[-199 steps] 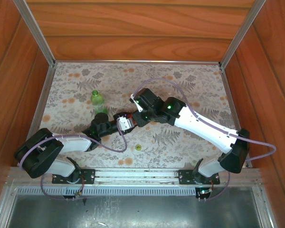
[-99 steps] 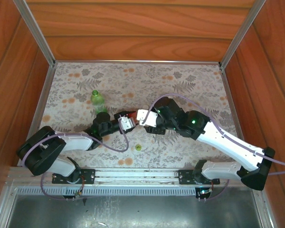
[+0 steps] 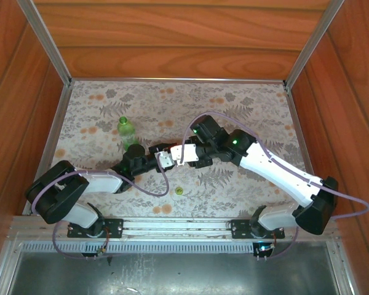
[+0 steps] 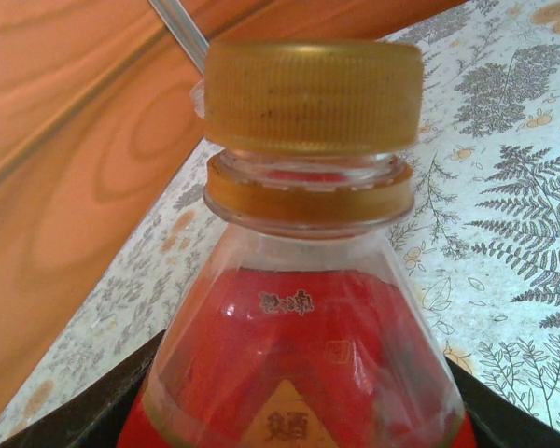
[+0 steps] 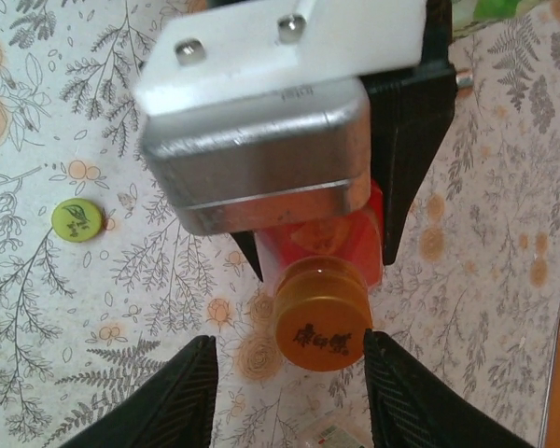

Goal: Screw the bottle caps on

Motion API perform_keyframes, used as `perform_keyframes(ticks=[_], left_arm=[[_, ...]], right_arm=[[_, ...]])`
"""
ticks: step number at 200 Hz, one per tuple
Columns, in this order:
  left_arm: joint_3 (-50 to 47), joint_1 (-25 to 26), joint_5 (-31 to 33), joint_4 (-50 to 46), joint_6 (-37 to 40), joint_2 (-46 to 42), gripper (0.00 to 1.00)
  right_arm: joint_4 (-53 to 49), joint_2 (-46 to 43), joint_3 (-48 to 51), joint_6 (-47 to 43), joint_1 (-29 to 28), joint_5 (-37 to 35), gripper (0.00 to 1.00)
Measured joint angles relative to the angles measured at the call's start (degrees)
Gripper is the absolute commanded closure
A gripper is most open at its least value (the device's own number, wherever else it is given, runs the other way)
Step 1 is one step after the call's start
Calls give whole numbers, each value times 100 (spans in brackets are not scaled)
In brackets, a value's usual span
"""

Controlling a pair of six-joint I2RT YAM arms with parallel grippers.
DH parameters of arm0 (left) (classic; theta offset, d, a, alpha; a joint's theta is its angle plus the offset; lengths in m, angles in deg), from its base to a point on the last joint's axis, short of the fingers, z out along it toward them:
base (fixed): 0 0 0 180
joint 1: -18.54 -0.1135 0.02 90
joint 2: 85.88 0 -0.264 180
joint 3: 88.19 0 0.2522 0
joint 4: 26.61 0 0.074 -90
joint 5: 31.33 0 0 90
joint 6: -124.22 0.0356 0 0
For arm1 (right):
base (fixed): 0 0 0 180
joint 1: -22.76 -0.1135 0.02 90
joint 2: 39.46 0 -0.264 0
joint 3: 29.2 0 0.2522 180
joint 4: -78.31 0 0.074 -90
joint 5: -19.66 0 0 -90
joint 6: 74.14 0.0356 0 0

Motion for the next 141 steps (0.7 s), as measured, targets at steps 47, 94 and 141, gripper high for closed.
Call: perform_keyframes(ticks=[47,94,141], left_arm=[[0,0,-59,-7,-11,-2,42],[0,0,-120,-22,-28,-15,42],[0,0,-166,-35,-33,-17,42]], right_arm=[[44,17,0,-4,57,22,57],[107,98,0,-26,57,48,58],[210,286,0,-24,57,-4,65]])
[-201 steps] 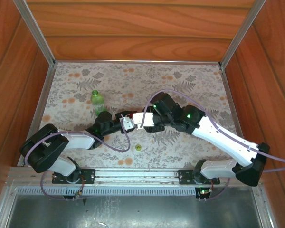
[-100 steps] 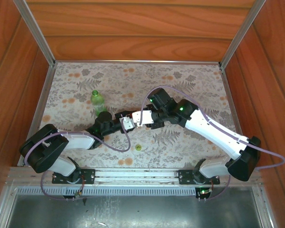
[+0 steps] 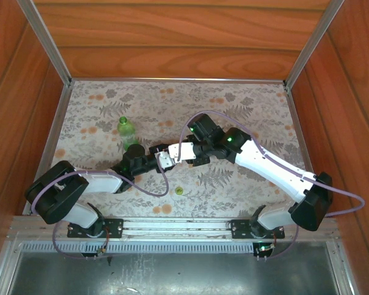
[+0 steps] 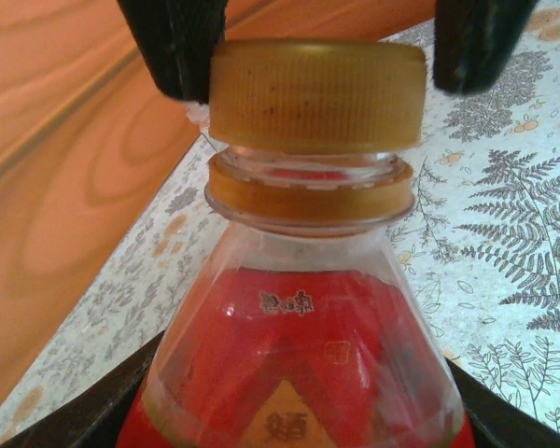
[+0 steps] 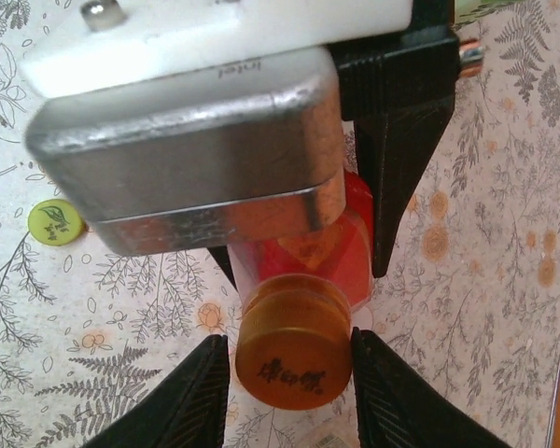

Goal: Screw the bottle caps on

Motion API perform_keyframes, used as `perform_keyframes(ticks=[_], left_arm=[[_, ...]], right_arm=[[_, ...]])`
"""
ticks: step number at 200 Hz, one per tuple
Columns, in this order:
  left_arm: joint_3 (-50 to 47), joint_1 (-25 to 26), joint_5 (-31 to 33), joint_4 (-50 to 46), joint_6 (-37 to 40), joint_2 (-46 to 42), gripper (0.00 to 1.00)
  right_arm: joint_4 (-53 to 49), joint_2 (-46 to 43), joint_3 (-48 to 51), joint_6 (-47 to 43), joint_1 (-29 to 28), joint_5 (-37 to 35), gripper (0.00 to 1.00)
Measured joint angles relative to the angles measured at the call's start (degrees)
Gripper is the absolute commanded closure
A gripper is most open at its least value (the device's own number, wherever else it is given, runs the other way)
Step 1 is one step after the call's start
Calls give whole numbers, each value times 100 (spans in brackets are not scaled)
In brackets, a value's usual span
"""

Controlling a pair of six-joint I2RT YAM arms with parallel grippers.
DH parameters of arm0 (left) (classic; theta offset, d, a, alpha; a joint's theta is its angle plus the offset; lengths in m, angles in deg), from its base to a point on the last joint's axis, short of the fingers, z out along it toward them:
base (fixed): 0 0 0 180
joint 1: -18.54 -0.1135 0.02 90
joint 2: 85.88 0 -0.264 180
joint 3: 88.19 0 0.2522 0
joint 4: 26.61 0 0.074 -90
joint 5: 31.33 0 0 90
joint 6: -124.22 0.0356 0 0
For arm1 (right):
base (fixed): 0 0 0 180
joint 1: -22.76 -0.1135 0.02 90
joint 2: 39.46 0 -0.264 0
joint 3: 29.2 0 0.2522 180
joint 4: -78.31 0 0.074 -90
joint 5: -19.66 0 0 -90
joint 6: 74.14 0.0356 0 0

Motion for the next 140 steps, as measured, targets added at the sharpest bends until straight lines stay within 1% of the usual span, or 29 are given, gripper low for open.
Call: perform_keyframes(ticks=[30,60,69,81,90,108,124,140], left_arm=[[0,0,26,-50,-15,-33,42],[-2,0,33,-85,-24,-61,42],[-9,0,35,-98,-35,-76,42],[-22,0,46,-125,-59,-116,42],[-28,-2,68,-149,-90,-144,42],[-28,-4,138,-164,-168,-162,42],[-28,-4,146,-162,-190,-162,42],[-28,-4,136,-149,-234,-164,42]], right_arm=[[22,28,-9,4,0,-2,70],[26,33,-9,39,0,4,78],[35,33,-9,101,0,4,78],[63,33,-9,387,-2,0,85],[111,33,-9,798,-4,-85,90],[195,33,-7,2000,-20,-221,92],[192,33,-15,3469,-46,-313,99],[105,72,-107,5056,-61,-345,100]])
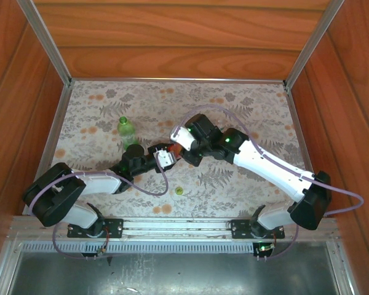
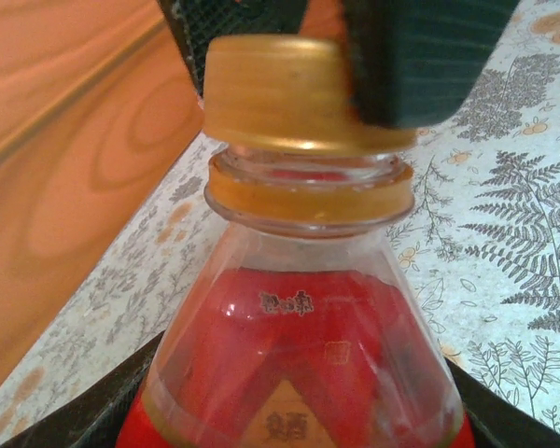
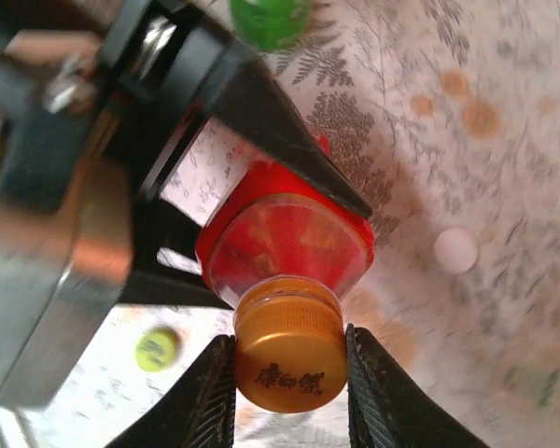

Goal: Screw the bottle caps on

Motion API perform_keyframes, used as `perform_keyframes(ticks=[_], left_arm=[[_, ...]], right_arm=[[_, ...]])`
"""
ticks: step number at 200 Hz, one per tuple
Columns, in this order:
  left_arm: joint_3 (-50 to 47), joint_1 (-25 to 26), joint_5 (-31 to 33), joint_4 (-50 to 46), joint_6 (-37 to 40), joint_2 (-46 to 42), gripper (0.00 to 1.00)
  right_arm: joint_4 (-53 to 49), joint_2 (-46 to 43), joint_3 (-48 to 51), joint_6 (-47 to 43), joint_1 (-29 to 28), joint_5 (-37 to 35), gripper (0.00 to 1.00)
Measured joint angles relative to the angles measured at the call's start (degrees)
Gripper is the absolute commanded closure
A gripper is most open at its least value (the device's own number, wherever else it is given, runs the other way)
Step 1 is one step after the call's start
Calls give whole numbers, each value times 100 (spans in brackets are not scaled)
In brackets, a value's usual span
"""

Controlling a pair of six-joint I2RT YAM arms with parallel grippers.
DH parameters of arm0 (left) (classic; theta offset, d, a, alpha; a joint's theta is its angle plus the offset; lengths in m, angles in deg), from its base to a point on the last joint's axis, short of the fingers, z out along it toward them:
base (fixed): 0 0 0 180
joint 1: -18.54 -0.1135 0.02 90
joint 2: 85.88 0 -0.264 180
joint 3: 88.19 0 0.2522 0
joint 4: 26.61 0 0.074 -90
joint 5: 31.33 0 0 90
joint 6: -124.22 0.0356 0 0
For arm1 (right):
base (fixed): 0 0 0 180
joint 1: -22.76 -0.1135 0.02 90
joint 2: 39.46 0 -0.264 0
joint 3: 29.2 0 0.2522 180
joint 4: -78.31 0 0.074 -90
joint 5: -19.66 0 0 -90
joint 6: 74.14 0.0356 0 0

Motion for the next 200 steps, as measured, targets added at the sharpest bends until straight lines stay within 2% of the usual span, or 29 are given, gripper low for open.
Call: perform_keyframes(ticks=[12,23,36,57,73,108,143,174,200], left_arm=[[0,0,-4,7,-33,0,42],[0,2,-11,11,-44,0,42],[0,4,-35,11,-50,0,42],[0,7,-105,22,-103,0,42],[0,13,-151,22,-109,-2,42],[0,13,-166,22,-109,-2,42],[0,13,-251,9,-109,-11,42],[-2,13,-304,-20,-109,-31,42],[-4,24,-308,-44,-111,-50,42]], right_arm=[[-90,50,-87,1108,0,9,99],[-120,59,-103,1856,2,22,95],[-131,48,-103,2430,2,28,80],[-7,-83,48,2608,4,48,56],[175,-328,289,2385,17,0,47],[588,-1113,737,1191,20,-98,41],[772,-1628,940,-1207,22,339,42],[472,-1296,682,-3053,22,455,46],[282,-796,393,-3926,24,431,49]])
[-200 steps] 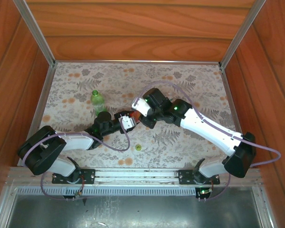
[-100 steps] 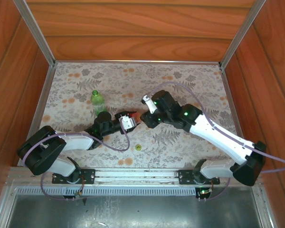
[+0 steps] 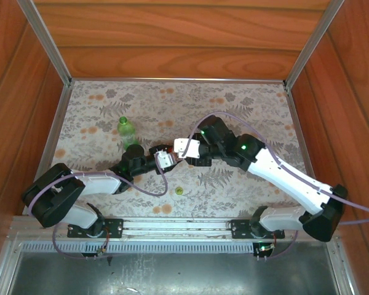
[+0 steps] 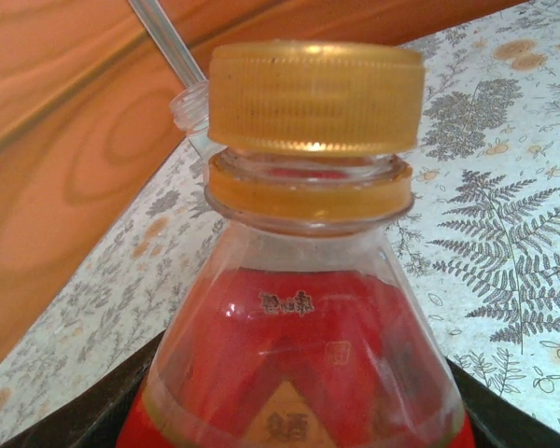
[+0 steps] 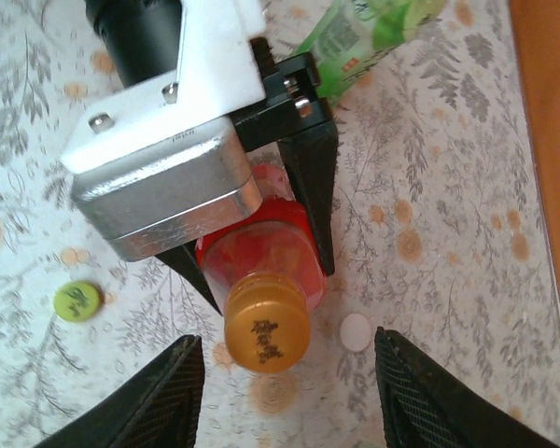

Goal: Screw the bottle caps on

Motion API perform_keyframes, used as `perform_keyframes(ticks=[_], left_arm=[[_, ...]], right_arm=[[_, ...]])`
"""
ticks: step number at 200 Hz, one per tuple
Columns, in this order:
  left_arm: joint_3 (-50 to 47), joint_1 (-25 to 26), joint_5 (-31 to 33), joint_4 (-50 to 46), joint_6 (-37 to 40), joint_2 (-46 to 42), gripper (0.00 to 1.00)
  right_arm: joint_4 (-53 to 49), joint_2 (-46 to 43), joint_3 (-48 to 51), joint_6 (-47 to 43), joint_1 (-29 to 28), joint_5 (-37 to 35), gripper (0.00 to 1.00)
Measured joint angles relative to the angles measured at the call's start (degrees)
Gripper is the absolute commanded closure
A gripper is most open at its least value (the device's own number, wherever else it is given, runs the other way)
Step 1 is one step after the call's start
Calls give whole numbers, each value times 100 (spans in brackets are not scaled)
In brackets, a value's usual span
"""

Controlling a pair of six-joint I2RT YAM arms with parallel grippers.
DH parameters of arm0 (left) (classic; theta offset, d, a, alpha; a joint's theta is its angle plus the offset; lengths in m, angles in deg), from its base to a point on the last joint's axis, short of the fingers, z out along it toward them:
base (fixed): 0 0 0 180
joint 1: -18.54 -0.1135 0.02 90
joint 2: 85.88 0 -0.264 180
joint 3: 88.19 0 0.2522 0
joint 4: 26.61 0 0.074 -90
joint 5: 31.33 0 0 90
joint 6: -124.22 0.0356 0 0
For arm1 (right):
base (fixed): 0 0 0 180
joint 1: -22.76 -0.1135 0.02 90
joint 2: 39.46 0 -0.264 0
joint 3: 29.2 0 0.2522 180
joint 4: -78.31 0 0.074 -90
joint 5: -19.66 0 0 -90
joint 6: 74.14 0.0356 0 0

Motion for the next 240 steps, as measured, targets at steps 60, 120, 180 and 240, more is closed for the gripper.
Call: perform_keyframes(ticks=[60,120,180,240], left_arm=[[-26,22,0,-15,0,-42,42],[-28,26,7,-17,2,-42,42],[-31,24,79,-20,-39,-52,42],[-31,17,195,-7,-101,-52,42]], right_arm=[[-197,433,-59,-745,0,-33,59],[-203,490,-59,-809,0,-33,77],[-48,485,-13,1429,-9,-140,100],[-435,767,-420,6526,-125,-496,84]])
